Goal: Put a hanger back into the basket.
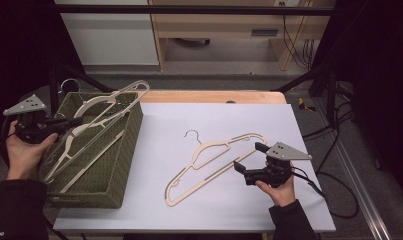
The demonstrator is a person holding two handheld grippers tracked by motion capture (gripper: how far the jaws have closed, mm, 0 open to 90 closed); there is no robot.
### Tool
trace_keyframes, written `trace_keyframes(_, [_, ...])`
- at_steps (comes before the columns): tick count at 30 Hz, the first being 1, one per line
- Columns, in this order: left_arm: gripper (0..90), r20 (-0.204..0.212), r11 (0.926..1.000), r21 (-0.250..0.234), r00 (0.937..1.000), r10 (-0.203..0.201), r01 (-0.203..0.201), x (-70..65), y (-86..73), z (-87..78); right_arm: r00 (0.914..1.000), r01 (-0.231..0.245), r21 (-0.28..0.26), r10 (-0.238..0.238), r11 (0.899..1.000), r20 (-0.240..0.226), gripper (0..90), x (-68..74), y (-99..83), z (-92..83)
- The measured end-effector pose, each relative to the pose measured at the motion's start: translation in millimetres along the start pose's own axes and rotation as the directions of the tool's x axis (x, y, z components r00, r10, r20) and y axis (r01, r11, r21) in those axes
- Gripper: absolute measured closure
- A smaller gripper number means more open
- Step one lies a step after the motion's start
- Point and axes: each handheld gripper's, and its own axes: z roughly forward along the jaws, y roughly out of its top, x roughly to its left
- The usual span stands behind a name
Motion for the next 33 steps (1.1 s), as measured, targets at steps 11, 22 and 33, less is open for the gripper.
trace_keyframes(11, [86.0, -0.046, 0.999, 0.038, 0.9987, -0.02, 0.022, 21.4, -20.4, -11.2, 1.0, 0.004, 0.005, -0.004, 1.0, -0.001, 3.3, 0.0, -0.7, 1.5])
trace_keyframes(22, [86.2, -0.019, 0.9895, 0.095, 0.994, -0.107, 0.109, 25.8, -49.2, 5.9, 1.0, 0.002, 0.012, -0.002, 1.0, 0.0, 3.2, 0.9, -1.7, 4.4])
trace_keyframes(33, [85.6, -0.011, 0.9689, 0.143, 0.9792, -0.202, 0.202, 26.0, -69.9, 26.2, 1.0, 0.0, 0.01, 0.0, 1.0, -0.005, 3.3, 1.3, -1.7, 4.4])
